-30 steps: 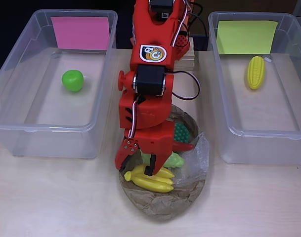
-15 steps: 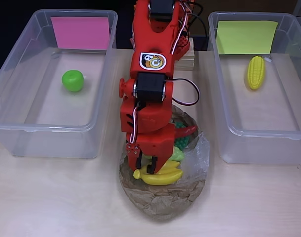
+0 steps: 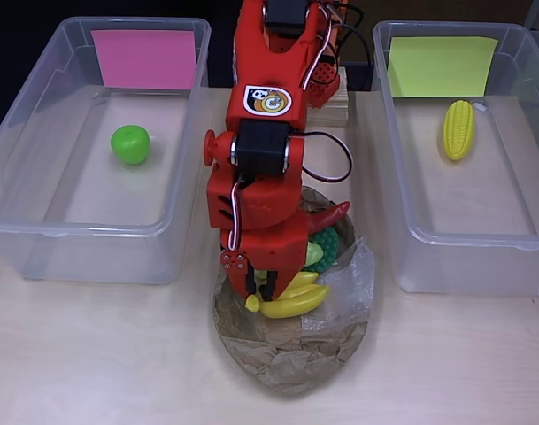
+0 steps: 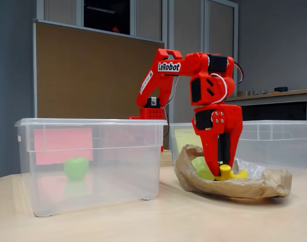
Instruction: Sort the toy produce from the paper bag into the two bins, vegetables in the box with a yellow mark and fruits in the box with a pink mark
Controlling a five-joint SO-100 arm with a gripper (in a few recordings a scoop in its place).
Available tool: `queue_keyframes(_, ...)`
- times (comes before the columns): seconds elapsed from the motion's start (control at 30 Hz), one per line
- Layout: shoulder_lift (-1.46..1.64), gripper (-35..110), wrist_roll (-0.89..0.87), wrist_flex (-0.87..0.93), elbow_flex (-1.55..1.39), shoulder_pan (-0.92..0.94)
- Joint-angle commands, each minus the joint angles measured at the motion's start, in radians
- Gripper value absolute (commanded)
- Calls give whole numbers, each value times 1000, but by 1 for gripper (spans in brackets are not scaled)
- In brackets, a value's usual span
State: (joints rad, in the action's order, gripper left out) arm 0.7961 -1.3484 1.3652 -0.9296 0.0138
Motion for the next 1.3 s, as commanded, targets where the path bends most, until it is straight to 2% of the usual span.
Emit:
queue_keyframes(0.0, 71, 0, 38, 67, 57, 12)
queue_keyframes(0.37, 161, 0, 216, 261, 305, -41)
queue_keyframes(0.57, 337, 0, 261, 350, 273, -72)
queue_keyframes(0.73, 598, 0, 252, 359, 77, -43)
queue_keyframes(0.87, 821, 0, 245, 364, -87, 60)
queue_keyframes(1.03, 1025, 0, 239, 436, -250, 299)
queue_keyframes(1.27, 1085, 0, 273, 422, -387, 670)
